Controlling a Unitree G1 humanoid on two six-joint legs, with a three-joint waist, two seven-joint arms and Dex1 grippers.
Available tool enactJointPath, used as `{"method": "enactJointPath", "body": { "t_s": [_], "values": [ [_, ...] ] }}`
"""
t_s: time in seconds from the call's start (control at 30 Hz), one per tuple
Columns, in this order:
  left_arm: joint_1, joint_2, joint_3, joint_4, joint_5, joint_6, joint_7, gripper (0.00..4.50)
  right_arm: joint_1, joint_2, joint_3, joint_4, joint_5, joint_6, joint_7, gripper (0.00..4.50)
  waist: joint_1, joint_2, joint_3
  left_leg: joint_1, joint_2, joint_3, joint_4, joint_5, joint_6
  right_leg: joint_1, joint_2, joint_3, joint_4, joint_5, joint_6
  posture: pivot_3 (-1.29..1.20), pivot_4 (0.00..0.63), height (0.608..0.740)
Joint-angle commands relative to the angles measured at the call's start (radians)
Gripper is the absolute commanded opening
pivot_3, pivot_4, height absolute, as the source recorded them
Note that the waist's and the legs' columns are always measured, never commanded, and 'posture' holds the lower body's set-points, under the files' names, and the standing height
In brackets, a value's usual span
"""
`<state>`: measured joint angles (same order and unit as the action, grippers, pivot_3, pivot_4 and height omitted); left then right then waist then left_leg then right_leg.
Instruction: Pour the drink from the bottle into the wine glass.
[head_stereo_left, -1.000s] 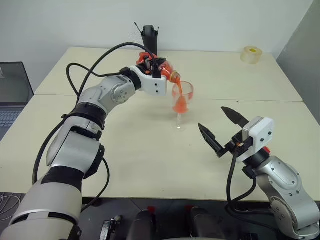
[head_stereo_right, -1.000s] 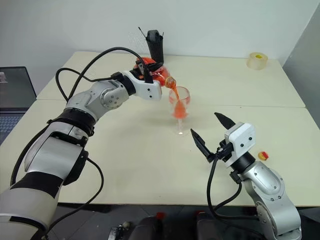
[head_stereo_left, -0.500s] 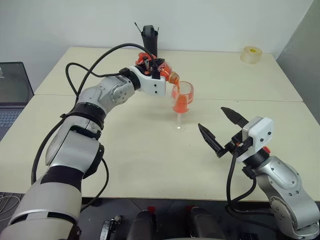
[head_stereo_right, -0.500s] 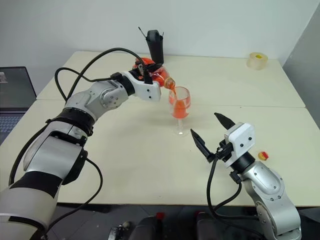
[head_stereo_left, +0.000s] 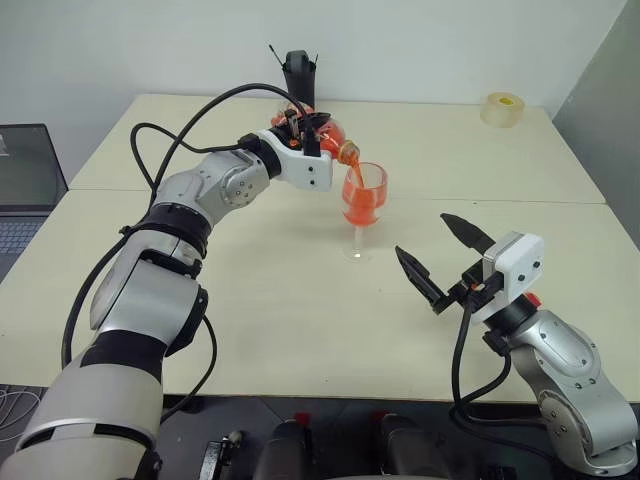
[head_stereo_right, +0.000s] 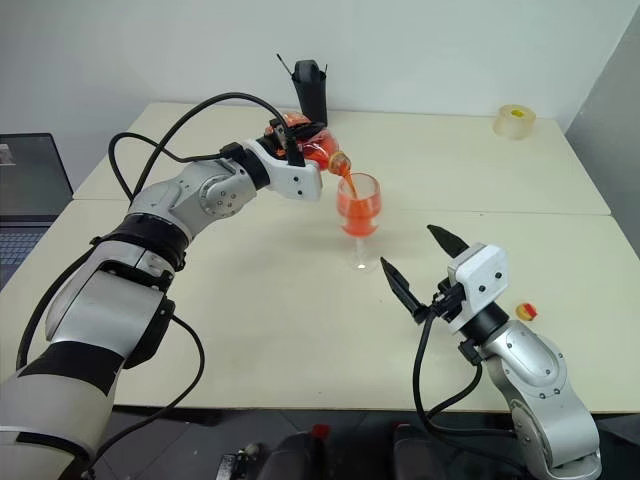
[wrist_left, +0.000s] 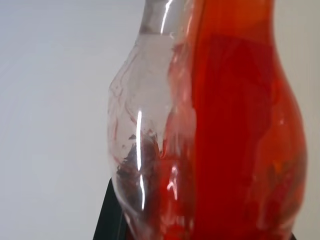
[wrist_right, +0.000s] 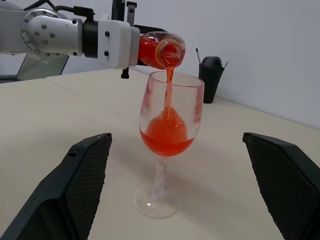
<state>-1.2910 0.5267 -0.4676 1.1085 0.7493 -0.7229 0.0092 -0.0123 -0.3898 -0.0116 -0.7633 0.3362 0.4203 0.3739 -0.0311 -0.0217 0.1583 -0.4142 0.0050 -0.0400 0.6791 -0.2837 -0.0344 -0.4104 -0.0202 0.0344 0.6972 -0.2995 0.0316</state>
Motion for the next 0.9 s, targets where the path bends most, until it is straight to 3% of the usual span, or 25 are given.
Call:
{"method": "enactJointPath", "body": {
  "t_s": [0.03,0.63,0.9],
  "values": [
    [-0.050,0.020,0.009,-0.017,-0.004,0.001,0.023,0.95,-0.011,-0.001,-0.004,-0.017,0.008,-0.021,0.009,4.50,0.000,0.000,0.000,0.000,0.000,0.000,0.000,0.000,0.000,0.000,0.000,0.000,0.000,0.000,0.000,0.00,0.150,0.740],
    [-0.029,0.006,0.038,-0.026,-0.071,0.001,-0.024,0.95,-0.039,-0.011,-0.015,-0.016,0.045,0.019,0.021,4.50,0.000,0.000,0.000,0.000,0.000,0.000,0.000,0.000,0.000,0.000,0.000,0.000,0.000,0.000,0.000,0.00,0.150,0.740],
    [0.026,-0.097,0.240,-0.023,-0.418,0.106,-0.334,0.95,-0.078,-0.002,-0.018,-0.006,0.062,0.032,0.011,4.50,-0.002,0.000,0.000,0.000,0.000,0.000,0.001,0.000,0.000,0.000,0.000,0.000,0.000,0.000,0.000,0.00,0.150,0.740]
  ]
}}
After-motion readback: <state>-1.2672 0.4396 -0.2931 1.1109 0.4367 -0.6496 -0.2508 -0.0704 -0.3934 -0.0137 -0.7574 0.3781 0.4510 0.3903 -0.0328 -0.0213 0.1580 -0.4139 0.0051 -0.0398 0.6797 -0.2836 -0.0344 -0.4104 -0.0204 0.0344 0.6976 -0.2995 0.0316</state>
